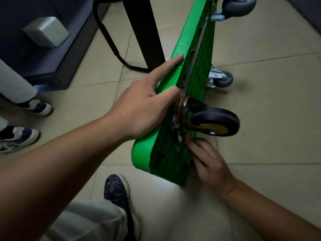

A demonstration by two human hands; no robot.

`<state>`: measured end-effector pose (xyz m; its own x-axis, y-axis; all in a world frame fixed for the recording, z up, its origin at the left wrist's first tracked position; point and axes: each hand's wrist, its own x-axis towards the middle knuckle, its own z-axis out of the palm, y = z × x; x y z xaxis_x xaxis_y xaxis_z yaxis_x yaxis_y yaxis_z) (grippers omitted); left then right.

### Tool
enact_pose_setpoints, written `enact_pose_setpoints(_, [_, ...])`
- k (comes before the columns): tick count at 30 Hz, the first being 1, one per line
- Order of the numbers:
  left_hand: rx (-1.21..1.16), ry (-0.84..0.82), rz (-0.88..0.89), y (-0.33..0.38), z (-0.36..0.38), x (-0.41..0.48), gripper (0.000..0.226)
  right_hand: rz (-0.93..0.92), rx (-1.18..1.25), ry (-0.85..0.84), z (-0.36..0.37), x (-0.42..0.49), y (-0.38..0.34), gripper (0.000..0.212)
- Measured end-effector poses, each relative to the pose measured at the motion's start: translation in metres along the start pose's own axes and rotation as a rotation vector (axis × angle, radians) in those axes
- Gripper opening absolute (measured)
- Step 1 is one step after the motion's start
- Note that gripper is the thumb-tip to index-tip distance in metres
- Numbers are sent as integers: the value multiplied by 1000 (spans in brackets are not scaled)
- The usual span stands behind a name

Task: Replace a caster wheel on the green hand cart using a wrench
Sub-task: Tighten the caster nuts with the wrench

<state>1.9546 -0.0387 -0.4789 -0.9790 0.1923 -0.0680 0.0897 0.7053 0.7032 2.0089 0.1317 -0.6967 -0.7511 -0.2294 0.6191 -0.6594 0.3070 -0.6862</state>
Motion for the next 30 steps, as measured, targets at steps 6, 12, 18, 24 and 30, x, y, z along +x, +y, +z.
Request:
enact_pose_setpoints(6, [28, 25, 4, 0, 0, -1, 64, -32, -83, -70, 4, 3, 0, 53])
enact_pose_setpoints(12, [22, 17, -6, 2, -1, -2, 64, 485, 327, -12, 7, -6, -81, 61])
enact_pose_setpoints(18, [30, 6, -13, 6, -1, -3, 63, 930, 1070, 167, -3, 22, -135, 45])
enact_pose_setpoints(24, [20, -25, -19, 6, -2, -3, 64, 550, 396, 74, -7, -31, -113, 54])
enact_pose_setpoints(30, [-16, -8, -11, 3, 0, 0, 65, 114, -9, -6, -15, -9, -28, 45])
